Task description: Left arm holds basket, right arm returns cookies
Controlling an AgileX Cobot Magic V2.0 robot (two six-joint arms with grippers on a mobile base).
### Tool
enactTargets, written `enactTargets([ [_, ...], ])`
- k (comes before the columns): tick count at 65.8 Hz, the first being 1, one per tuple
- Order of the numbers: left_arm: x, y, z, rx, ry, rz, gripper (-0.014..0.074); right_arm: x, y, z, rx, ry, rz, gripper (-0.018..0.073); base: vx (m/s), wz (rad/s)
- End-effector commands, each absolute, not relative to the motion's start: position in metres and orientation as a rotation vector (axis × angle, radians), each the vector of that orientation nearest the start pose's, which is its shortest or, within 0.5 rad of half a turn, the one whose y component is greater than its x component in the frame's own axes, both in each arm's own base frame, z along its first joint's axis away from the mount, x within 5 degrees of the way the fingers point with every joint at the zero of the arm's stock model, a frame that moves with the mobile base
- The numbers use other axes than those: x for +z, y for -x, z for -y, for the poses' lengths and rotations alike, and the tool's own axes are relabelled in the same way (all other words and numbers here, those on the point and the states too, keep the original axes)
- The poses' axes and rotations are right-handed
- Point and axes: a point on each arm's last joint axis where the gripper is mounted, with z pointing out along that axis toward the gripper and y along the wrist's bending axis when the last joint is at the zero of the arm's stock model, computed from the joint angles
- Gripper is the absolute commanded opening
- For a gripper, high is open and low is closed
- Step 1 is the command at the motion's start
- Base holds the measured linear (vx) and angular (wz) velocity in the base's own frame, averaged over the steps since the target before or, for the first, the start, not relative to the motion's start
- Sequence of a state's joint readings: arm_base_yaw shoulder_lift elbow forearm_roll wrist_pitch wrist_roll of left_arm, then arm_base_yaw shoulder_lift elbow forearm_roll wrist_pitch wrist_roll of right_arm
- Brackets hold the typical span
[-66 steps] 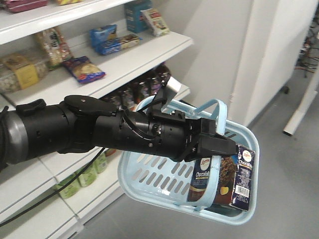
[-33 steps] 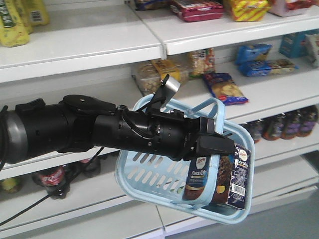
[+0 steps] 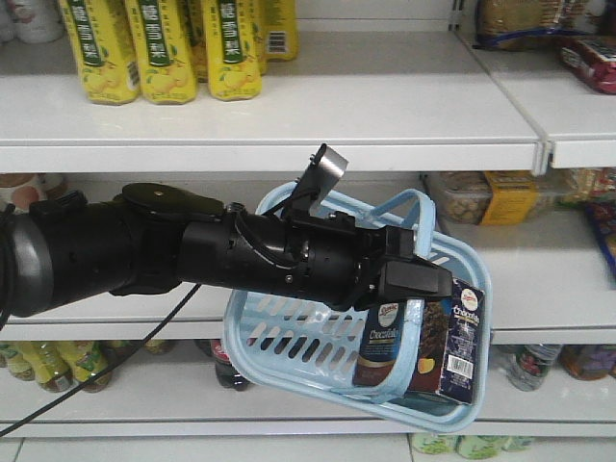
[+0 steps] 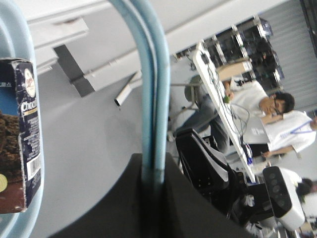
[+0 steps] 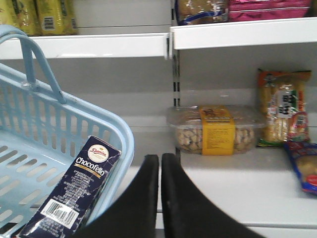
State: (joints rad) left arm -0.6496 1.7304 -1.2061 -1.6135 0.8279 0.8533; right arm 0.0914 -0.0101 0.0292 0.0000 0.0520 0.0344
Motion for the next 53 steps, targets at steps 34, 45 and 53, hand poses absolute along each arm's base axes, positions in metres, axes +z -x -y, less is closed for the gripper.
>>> enactTargets([
  [34, 0.325, -0.2512, 0.2793, -1.79, -0.509, -2.053, -0.0006, 0.2054, -0.0556, -0.005, 0.088, 0.052, -1.475, -0.0003, 0.09, 0.17],
  [45, 0.325, -0.2512, 0.2793, -1.79, -0.509, -2.053, -0.0006, 0.2054, -0.0556, -0.005, 0.088, 0.052, -1.475, -0.0003, 0.07, -0.03],
  [53, 0.325, -0.2512, 0.2793, -1.79, -0.509, -2.053, -0.0006, 0.2054, -0.0556, -0.005, 0.088, 0.052, -1.475, -0.0003, 0.06, -0.04],
])
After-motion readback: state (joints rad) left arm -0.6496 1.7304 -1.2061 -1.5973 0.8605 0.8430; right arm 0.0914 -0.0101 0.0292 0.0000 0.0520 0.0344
